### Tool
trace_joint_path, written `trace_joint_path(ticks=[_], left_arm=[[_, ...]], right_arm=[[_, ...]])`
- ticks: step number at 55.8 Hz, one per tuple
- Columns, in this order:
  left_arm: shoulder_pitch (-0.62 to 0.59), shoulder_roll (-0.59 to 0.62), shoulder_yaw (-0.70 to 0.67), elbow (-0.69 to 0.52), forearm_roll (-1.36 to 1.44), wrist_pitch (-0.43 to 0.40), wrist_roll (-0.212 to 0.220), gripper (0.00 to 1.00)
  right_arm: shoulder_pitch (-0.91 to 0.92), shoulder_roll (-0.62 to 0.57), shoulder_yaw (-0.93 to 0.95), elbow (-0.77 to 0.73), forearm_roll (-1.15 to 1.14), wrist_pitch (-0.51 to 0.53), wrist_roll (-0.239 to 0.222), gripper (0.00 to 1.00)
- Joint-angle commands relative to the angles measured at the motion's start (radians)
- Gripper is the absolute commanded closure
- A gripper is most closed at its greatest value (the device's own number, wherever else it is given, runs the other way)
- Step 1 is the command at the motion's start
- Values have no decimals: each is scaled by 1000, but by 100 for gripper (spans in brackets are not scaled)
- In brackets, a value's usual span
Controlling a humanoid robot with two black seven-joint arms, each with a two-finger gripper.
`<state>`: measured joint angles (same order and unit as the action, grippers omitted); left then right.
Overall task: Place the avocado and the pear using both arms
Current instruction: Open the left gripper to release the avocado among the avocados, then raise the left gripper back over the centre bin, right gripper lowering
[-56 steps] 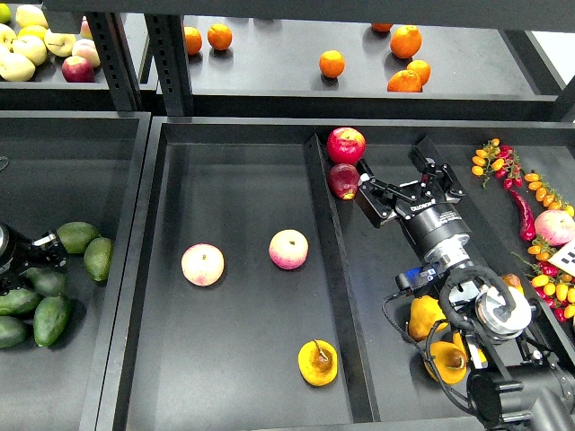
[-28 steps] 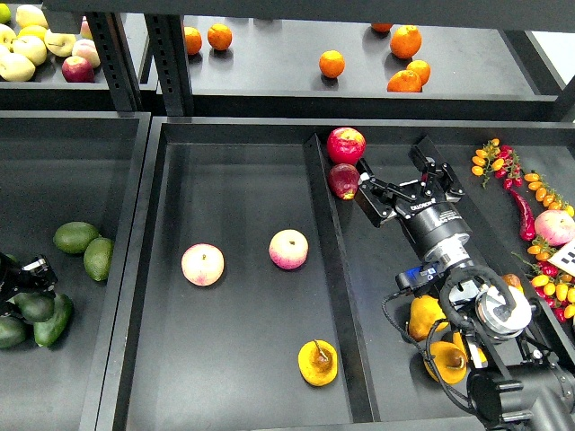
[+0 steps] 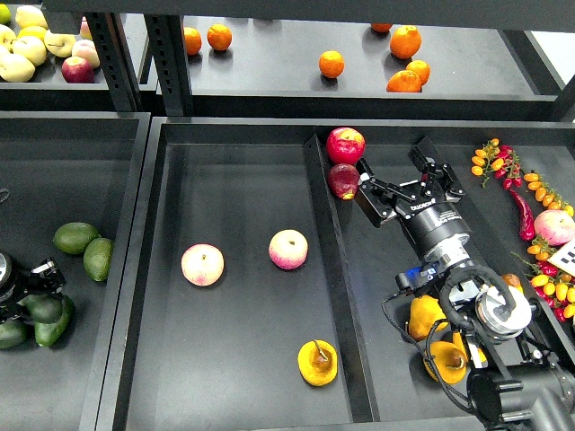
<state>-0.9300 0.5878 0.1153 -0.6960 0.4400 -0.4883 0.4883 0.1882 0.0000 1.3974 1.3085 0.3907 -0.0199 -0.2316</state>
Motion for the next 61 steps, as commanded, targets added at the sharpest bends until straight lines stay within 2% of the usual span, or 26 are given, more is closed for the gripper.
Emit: trace_joint_path(ticks=[1,16,22,33,44,51,61], left_arm=[[0,-17,1,21,0,0,0,39],[-12,-17,1,21,-1,0,0,24],[-21,-14,1,19,-3,0,0,13],[-38,-6,-19,6,-4,0,0,5],[-43,15,-85,-2,-7,0,0,3],[-46,66,-146,-57,-14,0,0,3],[-29,95,-313,-77,-49,0,0,3]], right_arm=[[-1,0,0,-1,1,0,0,0],[-1,0,0,-2,1,-2,0,0],[-3,0,-1,-3,1,-2,0,0],[-1,0,-14,-5,1,-2,0,0],[-1,0,-15,-5,1,-2,0,0],[-1,0,-21,-8,1,0,0,0],[-4,0,-21,-18,-1,0,0,0]])
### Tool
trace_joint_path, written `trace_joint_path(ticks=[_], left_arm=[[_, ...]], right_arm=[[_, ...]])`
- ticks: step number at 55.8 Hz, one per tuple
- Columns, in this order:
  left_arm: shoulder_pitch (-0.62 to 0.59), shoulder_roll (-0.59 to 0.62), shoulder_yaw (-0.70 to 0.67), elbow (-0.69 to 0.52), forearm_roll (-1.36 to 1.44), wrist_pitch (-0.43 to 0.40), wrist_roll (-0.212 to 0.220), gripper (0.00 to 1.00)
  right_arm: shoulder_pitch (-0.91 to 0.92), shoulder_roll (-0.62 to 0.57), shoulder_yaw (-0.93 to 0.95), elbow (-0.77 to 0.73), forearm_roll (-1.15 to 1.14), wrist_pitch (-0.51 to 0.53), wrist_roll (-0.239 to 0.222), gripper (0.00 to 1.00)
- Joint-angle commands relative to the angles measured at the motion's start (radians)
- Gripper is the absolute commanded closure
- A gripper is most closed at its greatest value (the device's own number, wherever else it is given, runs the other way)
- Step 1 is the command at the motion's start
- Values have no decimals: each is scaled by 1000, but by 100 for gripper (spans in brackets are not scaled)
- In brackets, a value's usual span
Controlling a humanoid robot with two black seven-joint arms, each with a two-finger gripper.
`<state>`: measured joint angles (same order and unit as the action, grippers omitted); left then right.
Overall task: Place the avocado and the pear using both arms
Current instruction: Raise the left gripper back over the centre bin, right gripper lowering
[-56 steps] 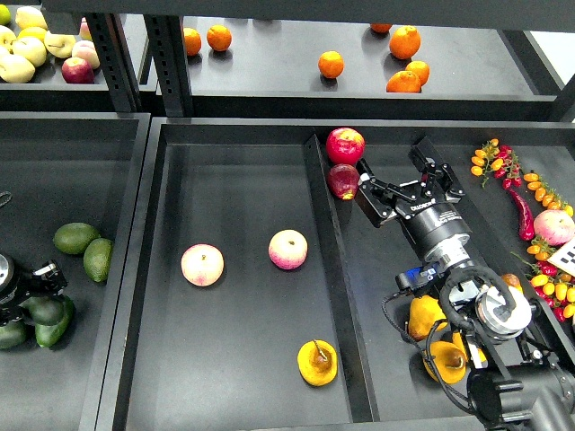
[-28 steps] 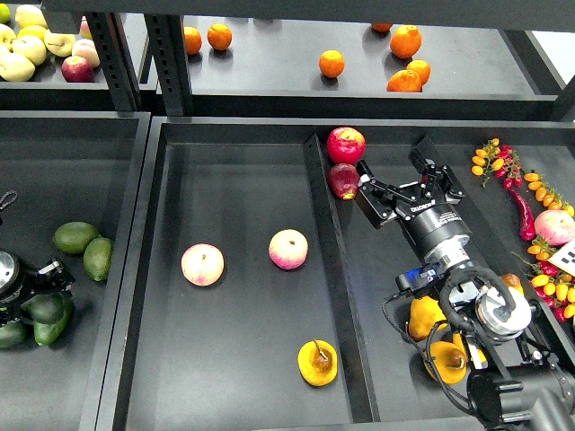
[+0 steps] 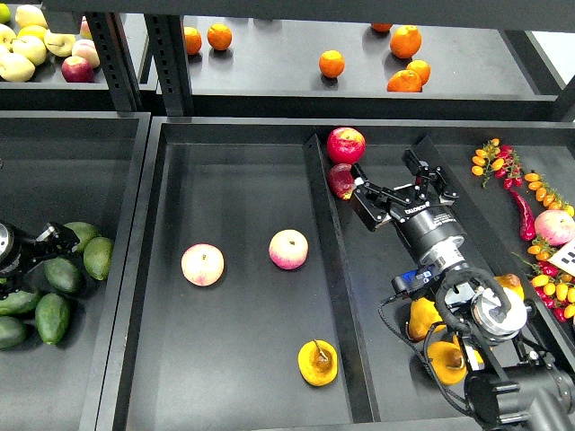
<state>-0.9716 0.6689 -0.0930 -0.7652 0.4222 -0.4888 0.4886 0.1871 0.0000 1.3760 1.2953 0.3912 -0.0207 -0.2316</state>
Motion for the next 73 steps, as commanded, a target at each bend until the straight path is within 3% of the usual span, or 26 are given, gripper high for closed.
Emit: trace_joint_path(ticks=[1,15,24,35,36,46,61,73], left_arm=[[16,14,-125,-8,-49,0,0,3],[106,32,-353,-42,-247,0,0,3],[235,-3,-588,-91,-263,0,0,3],[430,-153,-890,-129,-266,0,0,3],[489,-211,-977,-146,-278,0,0,3],[606,-379,-1177,-204,-316,0,0,3],[766,-592,-1390,-338,-367,0,0,3],[863,-669,-1482,-453,-384,0,0,2]], right_arm=[[-3,0,0,-7,-2,1,0,0],[-9,0,0,-14,-2,1,2,0],[-9,0,3,-14,-3,1,2,0],[-20,0,3,-14,-3,2,2,0],[-27,0,3,-13,-3,4,2,0],[-37,0,3,-10,-3,15,0,0],[-57,0,1,2,0,19,-37,0],[-103,-57,-2,7,3,71,-83,0]])
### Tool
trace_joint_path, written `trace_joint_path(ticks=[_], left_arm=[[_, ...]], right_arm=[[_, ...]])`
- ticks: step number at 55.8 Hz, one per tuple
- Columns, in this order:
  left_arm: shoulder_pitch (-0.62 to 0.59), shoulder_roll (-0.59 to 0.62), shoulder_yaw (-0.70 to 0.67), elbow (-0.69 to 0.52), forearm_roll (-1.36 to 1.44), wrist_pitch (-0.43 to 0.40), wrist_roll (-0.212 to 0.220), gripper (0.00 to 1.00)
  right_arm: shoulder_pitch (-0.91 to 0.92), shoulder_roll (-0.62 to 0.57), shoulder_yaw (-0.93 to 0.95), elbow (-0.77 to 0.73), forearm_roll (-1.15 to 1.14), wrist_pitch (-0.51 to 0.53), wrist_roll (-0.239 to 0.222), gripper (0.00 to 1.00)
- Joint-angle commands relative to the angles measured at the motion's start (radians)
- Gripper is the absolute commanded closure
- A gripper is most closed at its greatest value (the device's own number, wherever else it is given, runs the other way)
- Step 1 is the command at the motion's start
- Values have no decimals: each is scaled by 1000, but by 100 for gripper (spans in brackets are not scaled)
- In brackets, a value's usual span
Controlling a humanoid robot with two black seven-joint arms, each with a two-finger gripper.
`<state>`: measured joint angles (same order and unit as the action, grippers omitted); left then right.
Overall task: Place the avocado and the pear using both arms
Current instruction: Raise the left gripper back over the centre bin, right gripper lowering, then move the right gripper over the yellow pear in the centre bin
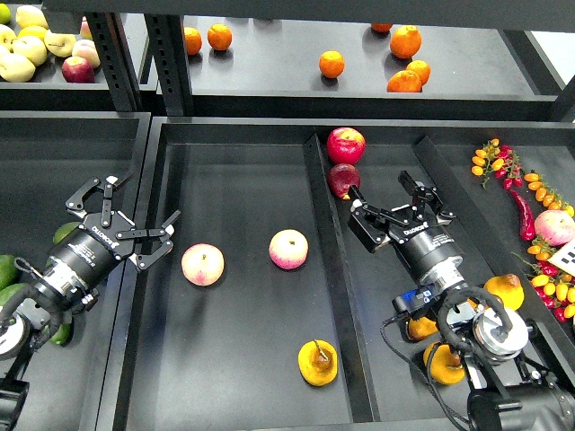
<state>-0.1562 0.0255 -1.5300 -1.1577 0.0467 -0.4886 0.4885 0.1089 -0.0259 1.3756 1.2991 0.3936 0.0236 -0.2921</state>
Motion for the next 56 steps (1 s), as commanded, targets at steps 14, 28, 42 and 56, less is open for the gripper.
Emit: trace_joint_path(ticks=[14,28,42,56], left_arm=[[156,-26,-55,-152,-27,0,0,2],[224,-26,-44,-175,-28,0,0,1],[224,-26,-42,-177,-27,0,0,1],[234,-26,-18,-200,-25,0,0,1]], right_arm=[[-87,-152,-13,5,2,79,-137,0],[-92,-353,-131,0,2,154,-197,0],[-22,-447,-236,2,2,156,-197,0],[112,-532,-345,0,2,153,-197,0]])
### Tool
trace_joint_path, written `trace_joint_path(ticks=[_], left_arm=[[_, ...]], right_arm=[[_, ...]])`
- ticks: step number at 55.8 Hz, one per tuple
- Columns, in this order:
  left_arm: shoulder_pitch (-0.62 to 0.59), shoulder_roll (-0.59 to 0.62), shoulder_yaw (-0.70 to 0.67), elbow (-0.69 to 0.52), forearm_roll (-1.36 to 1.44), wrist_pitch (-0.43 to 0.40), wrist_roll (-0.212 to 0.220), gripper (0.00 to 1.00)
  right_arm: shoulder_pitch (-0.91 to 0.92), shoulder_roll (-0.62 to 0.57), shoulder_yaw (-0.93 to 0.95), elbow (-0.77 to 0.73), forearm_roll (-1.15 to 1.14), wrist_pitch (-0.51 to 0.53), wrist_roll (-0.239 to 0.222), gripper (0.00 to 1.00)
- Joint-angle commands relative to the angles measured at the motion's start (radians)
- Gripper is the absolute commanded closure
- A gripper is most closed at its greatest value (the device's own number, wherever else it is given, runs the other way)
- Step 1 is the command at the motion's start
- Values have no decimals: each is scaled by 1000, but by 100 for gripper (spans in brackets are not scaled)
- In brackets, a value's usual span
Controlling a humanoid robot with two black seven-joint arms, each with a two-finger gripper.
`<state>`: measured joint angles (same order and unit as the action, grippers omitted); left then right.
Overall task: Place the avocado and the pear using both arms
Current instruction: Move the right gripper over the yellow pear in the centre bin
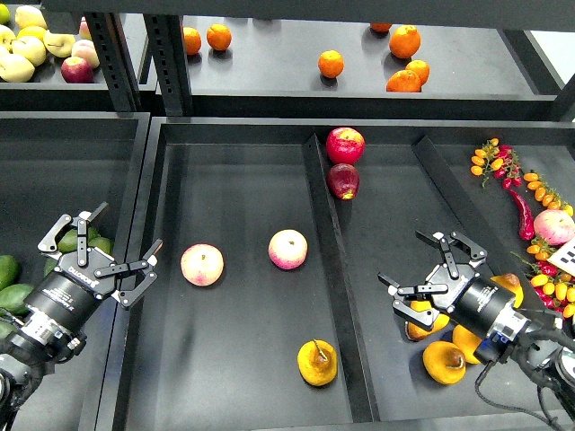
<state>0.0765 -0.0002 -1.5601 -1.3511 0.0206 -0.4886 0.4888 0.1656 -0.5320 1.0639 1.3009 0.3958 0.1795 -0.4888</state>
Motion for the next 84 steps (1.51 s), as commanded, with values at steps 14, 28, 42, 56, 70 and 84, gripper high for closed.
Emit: trace_joint_path(ticks=[14,28,42,56,70,84], left_arm=[[3,0,12,4,1,0,0,1],[12,0,23,9,-2,0,0,1],[36,0,34,12,-37,0,0,1],[37,0,35,4,-37,0,0,1],[37,0,63,4,-39,0,0,1],[37,0,69,4,-39,0,0,1]], right_arm=[[298,-140,-341,-14,0,-8,0,0],[362,-145,-481,-14,-3,-8,0,0],[391,-164,-570,-22,-17,-9,0,0],[428,-148,-722,-42,-75,-8,0,0],[430,-68,-777,-63,-146,-9,0,0],[428,-19,-786,-118,-164,-11,0,1]])
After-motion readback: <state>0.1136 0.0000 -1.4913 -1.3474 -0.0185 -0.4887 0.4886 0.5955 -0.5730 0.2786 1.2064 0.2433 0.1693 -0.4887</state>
